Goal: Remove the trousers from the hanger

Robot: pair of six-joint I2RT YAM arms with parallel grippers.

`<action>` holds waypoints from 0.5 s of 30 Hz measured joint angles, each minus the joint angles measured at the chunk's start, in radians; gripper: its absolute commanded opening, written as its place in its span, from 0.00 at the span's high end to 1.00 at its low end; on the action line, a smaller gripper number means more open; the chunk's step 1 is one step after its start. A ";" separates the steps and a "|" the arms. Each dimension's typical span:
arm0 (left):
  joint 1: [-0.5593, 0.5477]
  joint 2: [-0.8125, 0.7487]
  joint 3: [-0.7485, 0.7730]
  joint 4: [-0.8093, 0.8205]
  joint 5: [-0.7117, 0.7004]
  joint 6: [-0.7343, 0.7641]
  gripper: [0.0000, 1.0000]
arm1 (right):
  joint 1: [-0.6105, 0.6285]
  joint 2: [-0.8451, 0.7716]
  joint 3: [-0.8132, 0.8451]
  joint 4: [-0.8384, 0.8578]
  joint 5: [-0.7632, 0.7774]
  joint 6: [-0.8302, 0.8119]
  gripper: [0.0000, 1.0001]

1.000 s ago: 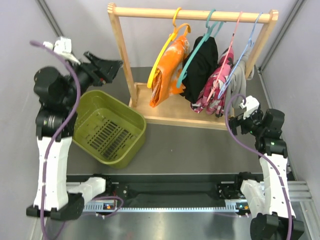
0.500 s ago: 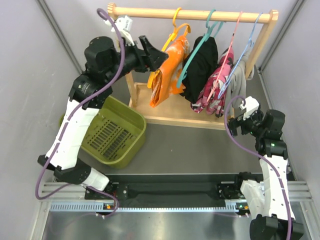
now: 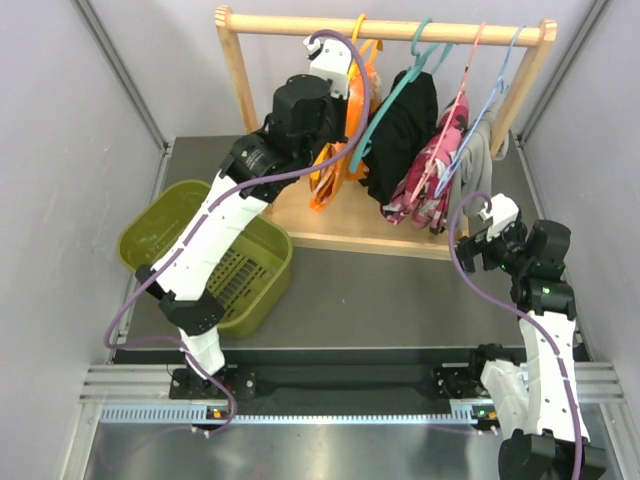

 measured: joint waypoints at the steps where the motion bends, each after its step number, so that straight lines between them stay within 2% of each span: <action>1: 0.000 0.005 0.000 0.004 -0.014 0.016 1.00 | 0.000 0.000 0.000 0.000 0.000 0.000 0.00; 15: -0.002 -0.032 -0.034 0.049 -0.024 0.068 1.00 | -0.013 -0.003 0.000 -0.031 -0.024 -0.010 0.00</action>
